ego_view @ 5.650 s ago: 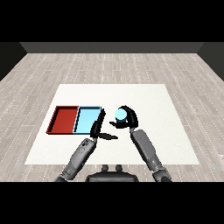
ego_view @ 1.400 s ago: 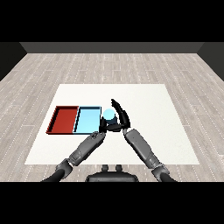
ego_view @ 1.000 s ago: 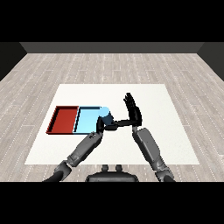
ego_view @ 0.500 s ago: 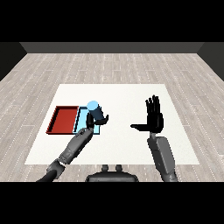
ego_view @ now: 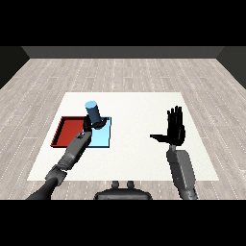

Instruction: Pick the blue can and put it in the blue box

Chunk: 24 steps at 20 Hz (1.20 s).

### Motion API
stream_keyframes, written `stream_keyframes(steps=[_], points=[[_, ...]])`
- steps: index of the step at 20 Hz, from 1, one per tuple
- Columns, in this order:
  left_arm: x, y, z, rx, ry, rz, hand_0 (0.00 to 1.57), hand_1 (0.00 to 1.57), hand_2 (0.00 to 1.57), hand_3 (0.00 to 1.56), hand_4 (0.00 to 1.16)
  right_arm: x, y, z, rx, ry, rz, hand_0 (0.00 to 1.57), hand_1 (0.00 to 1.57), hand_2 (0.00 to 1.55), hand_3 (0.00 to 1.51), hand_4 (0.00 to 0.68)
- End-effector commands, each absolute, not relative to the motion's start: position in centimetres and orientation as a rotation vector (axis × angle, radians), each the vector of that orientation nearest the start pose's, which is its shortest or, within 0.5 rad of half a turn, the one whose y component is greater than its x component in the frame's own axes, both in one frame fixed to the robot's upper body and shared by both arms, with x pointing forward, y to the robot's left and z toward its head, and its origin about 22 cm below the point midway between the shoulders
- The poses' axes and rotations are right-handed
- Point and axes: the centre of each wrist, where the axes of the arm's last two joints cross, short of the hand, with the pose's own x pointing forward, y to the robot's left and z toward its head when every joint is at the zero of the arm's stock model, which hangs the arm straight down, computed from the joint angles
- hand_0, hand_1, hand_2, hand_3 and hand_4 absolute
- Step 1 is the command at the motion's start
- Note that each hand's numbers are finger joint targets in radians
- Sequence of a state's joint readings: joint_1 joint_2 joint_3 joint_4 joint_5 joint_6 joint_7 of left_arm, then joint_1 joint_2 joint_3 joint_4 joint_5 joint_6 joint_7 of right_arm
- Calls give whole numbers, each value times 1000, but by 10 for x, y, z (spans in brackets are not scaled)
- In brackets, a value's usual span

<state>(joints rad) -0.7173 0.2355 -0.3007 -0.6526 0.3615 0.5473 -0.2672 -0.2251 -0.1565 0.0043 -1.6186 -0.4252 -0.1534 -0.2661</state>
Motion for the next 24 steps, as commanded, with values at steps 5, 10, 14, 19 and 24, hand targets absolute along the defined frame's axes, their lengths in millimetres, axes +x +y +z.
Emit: stream_keyframes(steps=[5, 10, 14, 19, 24], points=[[409, 232, -6, 540, -1279, -20, 1571, 1571, 1566, 1442, 1019, 313, -239, 65, 182, -2018, -311, 0, 0, 0, 0, 0], [378, 239, -59, 652, -1109, -83, 1510, 1510, 1396, 1182, 900, 303, -248, 53, 176, -1990, -311, 0, 0, 0, 0, 0], [361, 245, -80, 615, -948, -114, 954, 954, 869, 811, 926, 305, -247, 59, 164, -1981, -308, 0, 0, 0, 0, 0], [342, 253, -98, 541, -910, -90, 1348, 1348, 1240, 399, 606, 302, -242, 47, 171, -2009, -283, 0, 0, 0, 0, 0], [341, 252, -100, 706, -946, -253, 0, 0, 0, 0, 96, 303, -254, 51, 205, -2004, -297, 0, 0, 0, 0, 0]])
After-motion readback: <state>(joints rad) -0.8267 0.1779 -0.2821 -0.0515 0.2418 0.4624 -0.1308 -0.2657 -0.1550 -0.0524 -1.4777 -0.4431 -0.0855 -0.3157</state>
